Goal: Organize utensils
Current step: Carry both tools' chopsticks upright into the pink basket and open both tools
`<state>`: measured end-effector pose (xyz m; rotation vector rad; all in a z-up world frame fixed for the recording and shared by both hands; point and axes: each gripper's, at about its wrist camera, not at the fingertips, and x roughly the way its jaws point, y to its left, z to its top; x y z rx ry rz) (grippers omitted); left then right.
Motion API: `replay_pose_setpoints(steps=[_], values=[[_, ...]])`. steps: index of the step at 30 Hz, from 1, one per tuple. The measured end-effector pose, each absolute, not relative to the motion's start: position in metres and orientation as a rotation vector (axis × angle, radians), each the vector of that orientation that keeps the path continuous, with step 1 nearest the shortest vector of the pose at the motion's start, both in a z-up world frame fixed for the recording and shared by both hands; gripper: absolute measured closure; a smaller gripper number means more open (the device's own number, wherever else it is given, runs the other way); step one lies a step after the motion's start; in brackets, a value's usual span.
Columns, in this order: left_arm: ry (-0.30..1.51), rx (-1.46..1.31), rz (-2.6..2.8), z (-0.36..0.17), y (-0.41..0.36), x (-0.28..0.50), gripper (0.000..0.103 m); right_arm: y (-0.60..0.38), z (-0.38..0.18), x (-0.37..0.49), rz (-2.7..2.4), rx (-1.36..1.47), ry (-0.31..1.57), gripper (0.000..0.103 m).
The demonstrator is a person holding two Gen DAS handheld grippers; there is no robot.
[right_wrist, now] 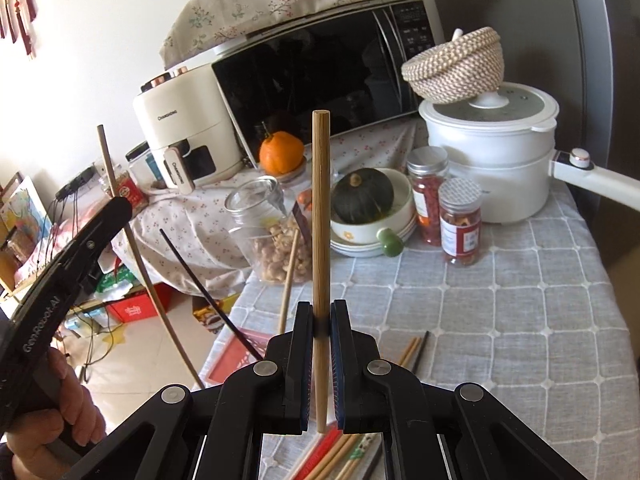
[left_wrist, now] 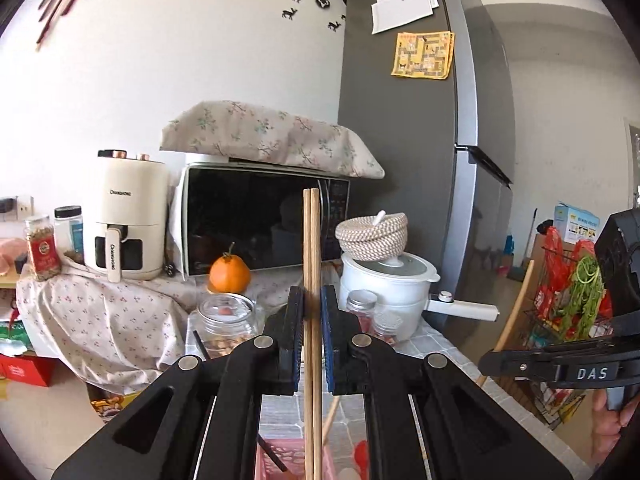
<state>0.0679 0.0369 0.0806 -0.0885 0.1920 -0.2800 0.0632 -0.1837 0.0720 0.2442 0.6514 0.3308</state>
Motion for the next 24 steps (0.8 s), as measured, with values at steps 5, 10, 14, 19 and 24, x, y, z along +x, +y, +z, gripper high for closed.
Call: replay_pose_setpoints(steps=[5,10,14,19,24], values=[[0.160,-0.072,-0.196,0.060,0.040,0.085,0.094,-0.169,0.076,0.070,0.349,0.267,0.619,0.096],[0.150,-0.045,-0.169,0.044,0.034,0.095,0.094,-0.158,0.080,0.073,0.364,0.285,0.588,0.096],[0.175,-0.036,-0.165,0.031,0.030,0.103,0.094,-0.153,0.080,0.077,0.371,0.299,0.571,0.096],[0.294,-0.053,-0.170,0.016,0.034,0.119,0.093,-0.148,0.074,0.082,0.382,0.302,0.574,0.096],[0.412,-0.051,-0.200,0.011,0.037,0.120,0.091,-0.142,0.069,0.087,0.389,0.288,0.582,0.096]])
